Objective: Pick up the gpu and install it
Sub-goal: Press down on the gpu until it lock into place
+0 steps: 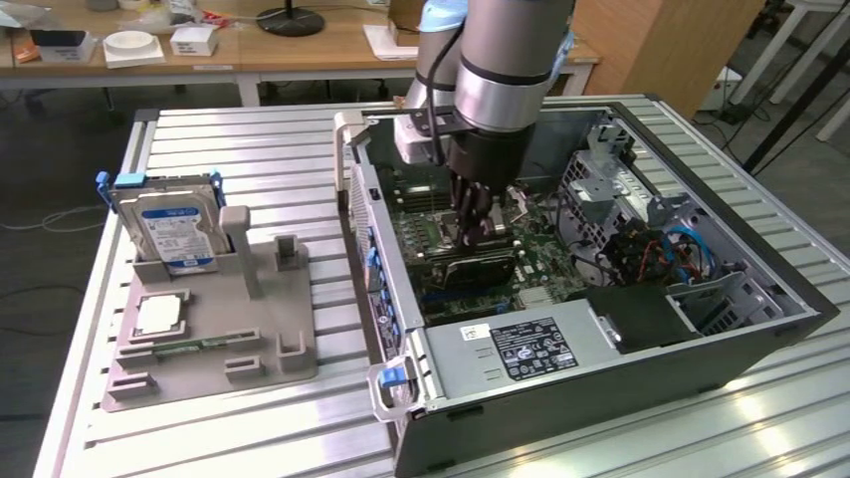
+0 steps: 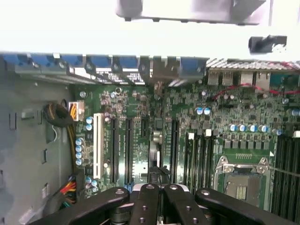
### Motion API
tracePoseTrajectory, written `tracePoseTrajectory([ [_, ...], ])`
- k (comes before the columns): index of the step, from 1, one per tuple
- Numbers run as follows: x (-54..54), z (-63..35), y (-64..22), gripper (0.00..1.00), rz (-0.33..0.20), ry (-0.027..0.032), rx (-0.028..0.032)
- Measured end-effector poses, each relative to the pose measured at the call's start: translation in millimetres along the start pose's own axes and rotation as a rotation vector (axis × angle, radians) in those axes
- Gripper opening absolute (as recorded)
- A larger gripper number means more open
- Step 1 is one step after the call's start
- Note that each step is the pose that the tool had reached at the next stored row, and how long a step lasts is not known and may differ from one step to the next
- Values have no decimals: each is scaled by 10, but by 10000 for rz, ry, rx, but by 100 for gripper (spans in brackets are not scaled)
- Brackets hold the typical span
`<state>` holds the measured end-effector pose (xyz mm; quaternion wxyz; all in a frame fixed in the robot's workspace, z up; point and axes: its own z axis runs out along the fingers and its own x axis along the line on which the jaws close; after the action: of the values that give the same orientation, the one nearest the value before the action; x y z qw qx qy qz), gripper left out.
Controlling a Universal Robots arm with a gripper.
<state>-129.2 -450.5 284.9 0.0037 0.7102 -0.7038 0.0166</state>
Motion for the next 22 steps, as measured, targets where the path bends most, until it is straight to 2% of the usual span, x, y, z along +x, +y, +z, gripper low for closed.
tracePoseTrajectory([
  [7,-1,-33,176,11,0,0,-30],
  [8,-1,-41,190,11,0,0,-56],
  [13,-1,-87,220,11,-5,-17,-287],
  [14,-1,-95,224,11,-1,-23,-315],
  [19,0,-148,247,11,39,-99,-345],
  [22,0,-151,252,11,49,-107,-346],
])
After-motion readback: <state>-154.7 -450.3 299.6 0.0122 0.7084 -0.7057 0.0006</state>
